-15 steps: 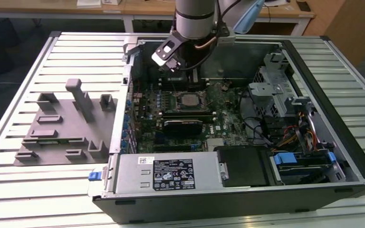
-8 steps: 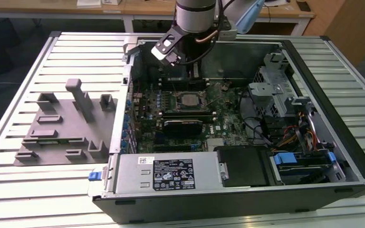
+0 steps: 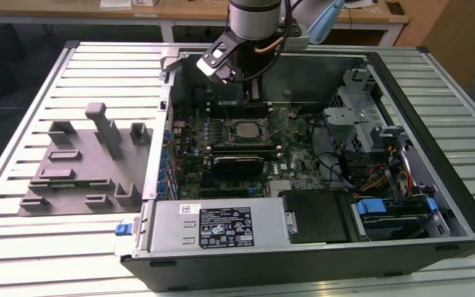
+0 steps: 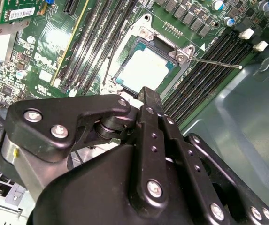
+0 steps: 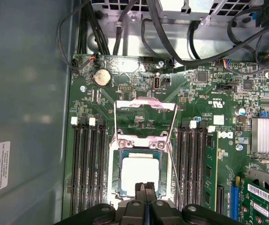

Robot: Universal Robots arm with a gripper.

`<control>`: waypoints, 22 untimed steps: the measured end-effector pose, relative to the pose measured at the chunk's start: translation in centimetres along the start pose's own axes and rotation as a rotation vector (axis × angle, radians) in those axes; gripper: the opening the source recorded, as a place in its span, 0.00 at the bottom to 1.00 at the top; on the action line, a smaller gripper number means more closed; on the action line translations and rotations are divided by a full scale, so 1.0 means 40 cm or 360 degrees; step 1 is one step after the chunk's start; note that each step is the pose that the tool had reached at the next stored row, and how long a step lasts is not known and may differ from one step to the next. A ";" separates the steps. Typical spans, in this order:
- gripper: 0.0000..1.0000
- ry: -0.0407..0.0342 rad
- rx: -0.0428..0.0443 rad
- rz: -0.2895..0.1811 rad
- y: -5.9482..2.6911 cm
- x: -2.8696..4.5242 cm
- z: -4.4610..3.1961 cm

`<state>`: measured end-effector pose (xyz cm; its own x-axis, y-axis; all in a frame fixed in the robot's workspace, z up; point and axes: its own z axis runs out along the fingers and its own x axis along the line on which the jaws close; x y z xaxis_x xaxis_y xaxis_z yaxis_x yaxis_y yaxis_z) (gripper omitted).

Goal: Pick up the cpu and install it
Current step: 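Close the cpu cover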

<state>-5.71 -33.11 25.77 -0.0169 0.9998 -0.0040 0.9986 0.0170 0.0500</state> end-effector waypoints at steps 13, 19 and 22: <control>0.11 0.0000 0.0000 0.0000 0.026 0.000 0.001; 0.11 0.0000 0.0000 0.0000 0.041 -0.001 0.002; 0.11 0.0000 0.0000 0.0000 0.051 -0.001 0.003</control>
<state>-3.67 -33.11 25.77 -0.0169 0.9999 -0.0039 0.9986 0.0170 0.0500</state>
